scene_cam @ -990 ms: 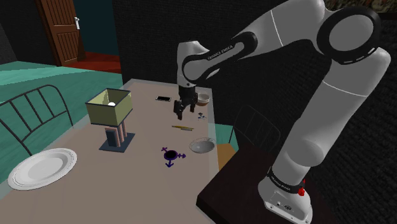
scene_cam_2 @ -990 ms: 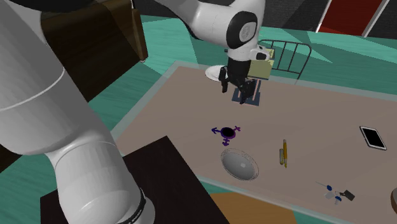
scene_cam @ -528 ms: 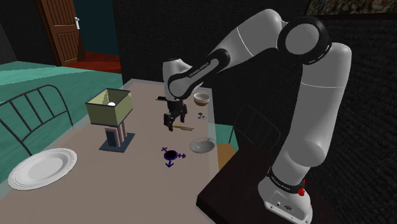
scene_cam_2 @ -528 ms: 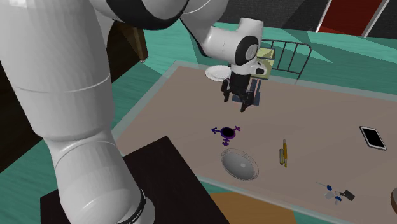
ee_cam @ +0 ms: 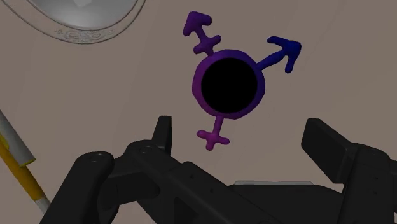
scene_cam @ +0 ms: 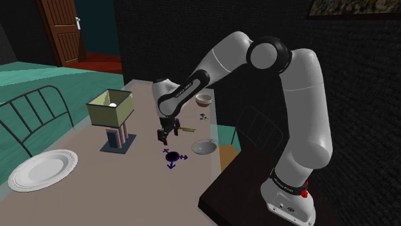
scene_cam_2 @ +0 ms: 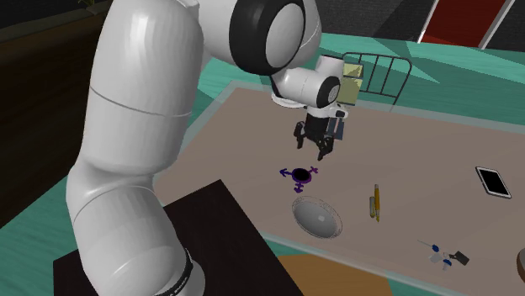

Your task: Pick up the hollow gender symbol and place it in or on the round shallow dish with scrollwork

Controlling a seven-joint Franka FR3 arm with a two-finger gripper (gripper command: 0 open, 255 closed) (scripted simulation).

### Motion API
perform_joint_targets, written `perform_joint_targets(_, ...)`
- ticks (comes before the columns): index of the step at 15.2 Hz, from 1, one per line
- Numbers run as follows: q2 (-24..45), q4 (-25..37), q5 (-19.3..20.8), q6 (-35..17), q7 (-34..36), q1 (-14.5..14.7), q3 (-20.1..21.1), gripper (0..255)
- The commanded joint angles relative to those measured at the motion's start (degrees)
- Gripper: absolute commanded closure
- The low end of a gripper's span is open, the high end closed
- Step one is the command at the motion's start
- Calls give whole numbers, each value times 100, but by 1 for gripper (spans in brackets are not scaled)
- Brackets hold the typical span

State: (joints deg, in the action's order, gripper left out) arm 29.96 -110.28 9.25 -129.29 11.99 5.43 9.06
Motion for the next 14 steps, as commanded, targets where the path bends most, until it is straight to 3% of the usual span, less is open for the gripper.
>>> perform_joint_targets(1, 492, 350, 96, -33, 34, 84, -41, 0)
perform_joint_targets(5, 1321, 1054, 213, 29, 38, 227, -107, 0)
perform_joint_targets(14, 1680, 998, 289, -386, 85, 244, -176, 0)
